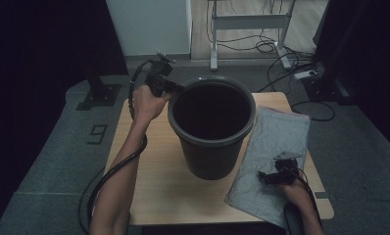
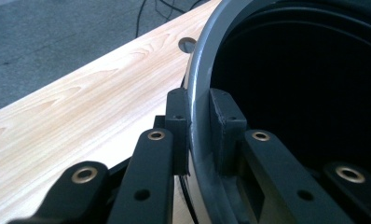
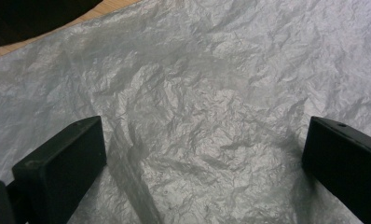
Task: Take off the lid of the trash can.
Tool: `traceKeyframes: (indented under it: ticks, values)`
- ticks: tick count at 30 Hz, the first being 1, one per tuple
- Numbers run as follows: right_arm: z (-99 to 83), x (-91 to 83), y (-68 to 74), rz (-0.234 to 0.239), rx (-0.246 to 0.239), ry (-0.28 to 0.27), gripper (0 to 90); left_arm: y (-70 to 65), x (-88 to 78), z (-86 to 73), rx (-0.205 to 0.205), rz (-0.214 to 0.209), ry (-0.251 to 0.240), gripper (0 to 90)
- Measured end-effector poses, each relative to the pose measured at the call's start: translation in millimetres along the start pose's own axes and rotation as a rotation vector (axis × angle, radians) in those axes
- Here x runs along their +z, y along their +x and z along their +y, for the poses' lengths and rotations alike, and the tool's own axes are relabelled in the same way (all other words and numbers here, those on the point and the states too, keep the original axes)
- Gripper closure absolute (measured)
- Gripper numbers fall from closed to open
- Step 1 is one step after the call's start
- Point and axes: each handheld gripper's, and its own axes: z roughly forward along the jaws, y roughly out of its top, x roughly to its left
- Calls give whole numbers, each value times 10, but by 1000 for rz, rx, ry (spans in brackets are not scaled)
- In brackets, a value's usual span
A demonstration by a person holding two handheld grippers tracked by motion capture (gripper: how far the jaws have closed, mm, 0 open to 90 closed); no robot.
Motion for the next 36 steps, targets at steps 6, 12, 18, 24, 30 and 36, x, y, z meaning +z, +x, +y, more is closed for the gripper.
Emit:
traceKeyframes:
  ticks: [6, 12, 18, 24, 30, 36]
  values:
    - [0, 0, 0, 0, 0, 0, 0, 30, -47, -12, -22, -22, -3, 795]
    - [0, 0, 0, 0, -1, 0, 0, 98, -114, -65, -33, -22, 2, 795]
    - [0, 0, 0, 0, 0, 0, 0, 156, -201, -121, -49, -29, -11, 794]
    - [0, 0, 0, 0, -1, 0, 0, 219, -271, -186, -57, -31, -14, 794]
    - [0, 0, 0, 0, -1, 0, 0, 300, -326, -275, -67, -24, -10, 794]
    - [0, 0, 0, 0, -1, -1, 0, 402, -386, -389, -89, -17, -9, 794]
